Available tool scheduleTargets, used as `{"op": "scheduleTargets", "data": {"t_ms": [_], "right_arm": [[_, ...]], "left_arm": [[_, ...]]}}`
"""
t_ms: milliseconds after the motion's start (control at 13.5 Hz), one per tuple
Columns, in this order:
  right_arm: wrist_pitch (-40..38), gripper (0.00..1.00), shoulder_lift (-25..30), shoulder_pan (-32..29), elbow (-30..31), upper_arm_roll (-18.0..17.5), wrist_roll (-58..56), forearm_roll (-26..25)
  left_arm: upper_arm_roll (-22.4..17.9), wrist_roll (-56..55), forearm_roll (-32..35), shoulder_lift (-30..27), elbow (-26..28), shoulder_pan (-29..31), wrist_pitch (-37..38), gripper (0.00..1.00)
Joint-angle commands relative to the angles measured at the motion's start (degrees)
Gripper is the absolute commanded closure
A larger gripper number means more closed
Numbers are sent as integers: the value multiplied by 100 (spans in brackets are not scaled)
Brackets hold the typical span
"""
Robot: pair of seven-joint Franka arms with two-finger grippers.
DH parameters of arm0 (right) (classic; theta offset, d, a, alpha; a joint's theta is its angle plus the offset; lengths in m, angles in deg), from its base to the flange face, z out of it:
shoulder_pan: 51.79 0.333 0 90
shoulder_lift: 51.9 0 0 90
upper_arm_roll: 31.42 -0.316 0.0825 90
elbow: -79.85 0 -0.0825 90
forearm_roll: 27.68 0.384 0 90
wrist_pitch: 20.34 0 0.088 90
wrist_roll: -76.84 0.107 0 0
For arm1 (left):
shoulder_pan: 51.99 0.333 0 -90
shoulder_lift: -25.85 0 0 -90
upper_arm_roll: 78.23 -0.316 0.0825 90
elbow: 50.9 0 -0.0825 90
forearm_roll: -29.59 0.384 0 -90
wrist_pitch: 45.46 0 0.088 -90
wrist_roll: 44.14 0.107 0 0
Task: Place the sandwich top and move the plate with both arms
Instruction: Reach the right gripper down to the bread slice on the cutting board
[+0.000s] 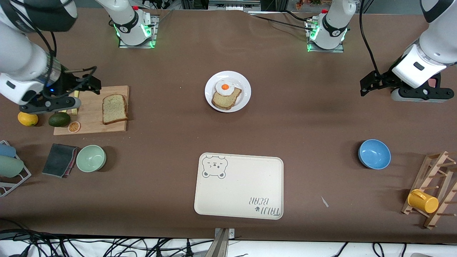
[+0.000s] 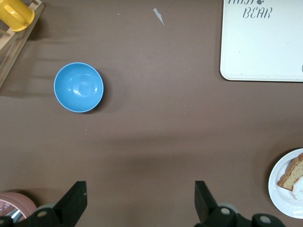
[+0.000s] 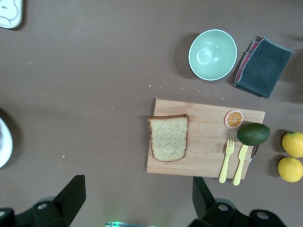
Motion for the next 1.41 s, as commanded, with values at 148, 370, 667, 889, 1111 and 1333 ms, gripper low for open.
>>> {"op": "scheduleTargets", "data": {"t_ms": [148, 370, 667, 889, 1111, 1333], "right_arm": [[1152, 0, 197, -3, 1308, -251, 379, -526], [1881, 0, 197, -3, 2047, -313, 688, -835], [2541, 0, -22, -3, 2733, -454, 1531, -1554], [3060, 0, -171, -3, 3173, -454, 1778, -1784], [3648, 0, -338, -11, 3603, -454, 2146, -2012], [3940, 0, -400, -20, 3903, -454, 2385, -2162]], "left_arm": [[20, 114, 85, 68, -175, 37, 131, 0], [28, 114, 85, 68, -175, 37, 131, 0], [46, 114, 85, 68, -175, 37, 131, 0], [55, 105, 85, 68, -175, 29, 131, 0], [55, 114, 85, 68, -175, 29, 131, 0], [55, 114, 85, 68, -175, 37, 131, 0]]}}
